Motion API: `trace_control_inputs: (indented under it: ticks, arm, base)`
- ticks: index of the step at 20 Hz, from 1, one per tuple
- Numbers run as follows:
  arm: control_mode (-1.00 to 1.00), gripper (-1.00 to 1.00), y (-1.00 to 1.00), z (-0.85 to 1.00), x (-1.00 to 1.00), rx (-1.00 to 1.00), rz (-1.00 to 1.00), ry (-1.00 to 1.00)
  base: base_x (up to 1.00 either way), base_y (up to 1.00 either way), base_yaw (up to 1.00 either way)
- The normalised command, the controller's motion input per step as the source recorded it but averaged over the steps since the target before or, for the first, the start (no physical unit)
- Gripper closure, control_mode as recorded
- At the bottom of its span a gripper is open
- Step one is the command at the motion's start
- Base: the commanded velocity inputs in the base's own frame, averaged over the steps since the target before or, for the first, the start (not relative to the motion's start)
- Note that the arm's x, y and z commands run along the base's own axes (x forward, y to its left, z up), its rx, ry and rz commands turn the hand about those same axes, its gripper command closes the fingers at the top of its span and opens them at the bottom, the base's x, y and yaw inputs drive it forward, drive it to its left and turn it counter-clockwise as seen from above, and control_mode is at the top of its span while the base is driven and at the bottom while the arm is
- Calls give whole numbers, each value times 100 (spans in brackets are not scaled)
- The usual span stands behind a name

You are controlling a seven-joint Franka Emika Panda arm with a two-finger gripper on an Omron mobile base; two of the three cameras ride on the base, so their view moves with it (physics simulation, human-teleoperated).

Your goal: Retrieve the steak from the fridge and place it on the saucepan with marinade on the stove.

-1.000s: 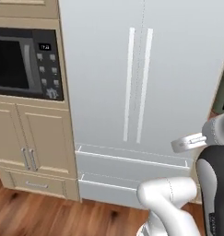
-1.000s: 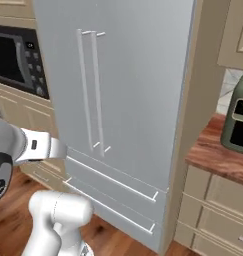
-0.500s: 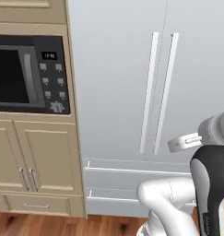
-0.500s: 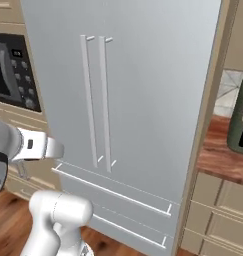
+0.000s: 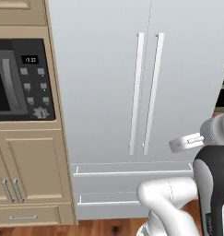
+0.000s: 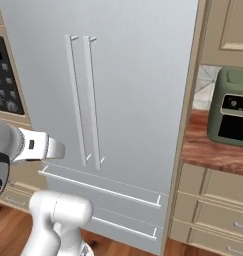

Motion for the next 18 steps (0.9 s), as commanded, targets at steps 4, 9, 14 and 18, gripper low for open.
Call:
trace_control_inputs:
  ticks: [4,9,14,18]
  arm:
    - [100,-100,0,0,0,0,0,0]
    - [100,-100,0,0,0,0,0,0]
    - [100,-100,0,0,0,0,0,0]
    - [100,-100,0,0,0,0,0,0]
  base:
    - [0,5,-22]
    - [-11,17,-15]
    - [-26,16,-7]
    - [-29,26,-2]
